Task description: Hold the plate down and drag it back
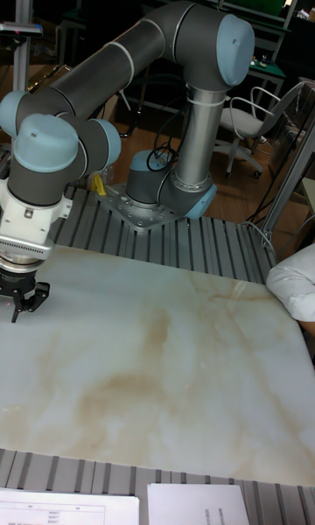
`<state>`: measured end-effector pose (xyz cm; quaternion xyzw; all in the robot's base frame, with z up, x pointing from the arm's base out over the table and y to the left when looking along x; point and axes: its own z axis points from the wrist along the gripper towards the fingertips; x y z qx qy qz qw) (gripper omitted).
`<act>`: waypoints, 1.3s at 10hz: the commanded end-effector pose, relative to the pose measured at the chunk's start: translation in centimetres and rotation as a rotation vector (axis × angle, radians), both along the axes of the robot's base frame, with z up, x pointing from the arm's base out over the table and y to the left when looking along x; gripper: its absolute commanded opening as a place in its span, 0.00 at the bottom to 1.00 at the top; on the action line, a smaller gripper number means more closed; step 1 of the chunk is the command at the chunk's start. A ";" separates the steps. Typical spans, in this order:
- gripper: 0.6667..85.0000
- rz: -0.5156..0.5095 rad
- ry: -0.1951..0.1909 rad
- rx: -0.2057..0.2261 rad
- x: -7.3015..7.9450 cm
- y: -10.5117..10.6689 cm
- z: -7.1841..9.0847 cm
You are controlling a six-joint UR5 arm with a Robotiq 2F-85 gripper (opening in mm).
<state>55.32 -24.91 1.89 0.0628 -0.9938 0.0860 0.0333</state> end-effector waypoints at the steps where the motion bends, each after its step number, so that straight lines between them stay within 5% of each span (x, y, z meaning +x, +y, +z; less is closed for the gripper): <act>1: 0.55 0.011 0.004 -0.035 -0.1 -1.0 0.2; 4: 0.53 -0.010 0.021 -0.096 -0.6 -2.4 0.8; 13: 0.40 0.002 0.024 -0.082 -0.7 -1.0 -0.4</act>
